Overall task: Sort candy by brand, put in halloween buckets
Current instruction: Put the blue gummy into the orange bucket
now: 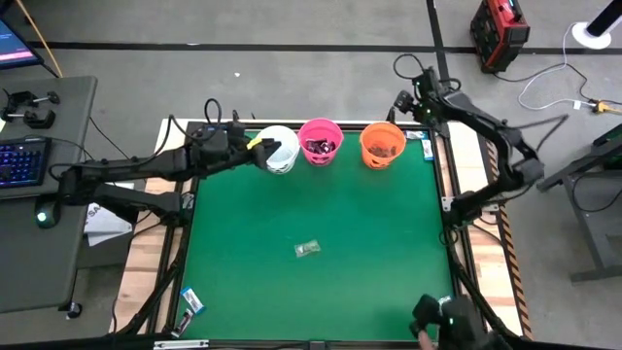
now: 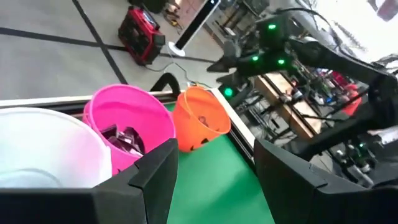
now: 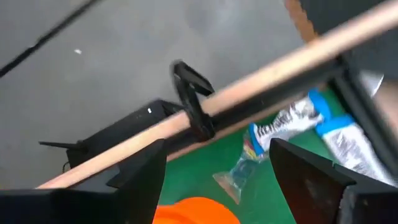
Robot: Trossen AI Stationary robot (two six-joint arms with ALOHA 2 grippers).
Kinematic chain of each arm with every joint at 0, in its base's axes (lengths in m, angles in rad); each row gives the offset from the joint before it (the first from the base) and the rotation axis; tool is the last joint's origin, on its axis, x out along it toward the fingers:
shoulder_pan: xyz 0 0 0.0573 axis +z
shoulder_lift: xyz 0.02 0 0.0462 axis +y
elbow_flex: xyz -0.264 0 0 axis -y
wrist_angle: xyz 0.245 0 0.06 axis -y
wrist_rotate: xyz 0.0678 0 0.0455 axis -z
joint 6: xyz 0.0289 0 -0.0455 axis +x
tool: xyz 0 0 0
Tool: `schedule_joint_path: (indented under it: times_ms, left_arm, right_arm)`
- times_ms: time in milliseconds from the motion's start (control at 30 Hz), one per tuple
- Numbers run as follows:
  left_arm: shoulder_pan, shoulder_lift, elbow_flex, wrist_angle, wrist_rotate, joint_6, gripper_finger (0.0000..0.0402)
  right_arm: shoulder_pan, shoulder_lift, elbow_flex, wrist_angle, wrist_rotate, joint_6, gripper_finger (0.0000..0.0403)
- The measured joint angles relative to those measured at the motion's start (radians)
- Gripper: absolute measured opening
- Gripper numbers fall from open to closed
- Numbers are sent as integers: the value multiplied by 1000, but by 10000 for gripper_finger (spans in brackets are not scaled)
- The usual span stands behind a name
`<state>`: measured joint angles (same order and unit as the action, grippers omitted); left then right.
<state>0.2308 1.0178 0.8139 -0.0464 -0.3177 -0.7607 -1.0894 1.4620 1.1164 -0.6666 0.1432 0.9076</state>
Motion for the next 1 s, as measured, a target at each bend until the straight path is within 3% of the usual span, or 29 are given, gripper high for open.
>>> schedule_joint_path:
  times_ms: [333, 733, 867, 1000]
  left_arm:
    - [73, 1, 0, -1, 144, 142, 198]
    - [132, 1, 0, -2, 170, 162, 198]
    - [141, 1, 0, -2, 160, 162, 198]
    - [144, 1, 0, -1, 124, 162, 198]
  right_arm:
    - [-72, 201, 0, -79, -174, 169, 277]
    - [-69, 332, 0, -50, -206, 210, 268]
    - [-58, 333, 0, -25, -184, 195, 219]
    - [-62, 333, 0, -39, -179, 127, 111]
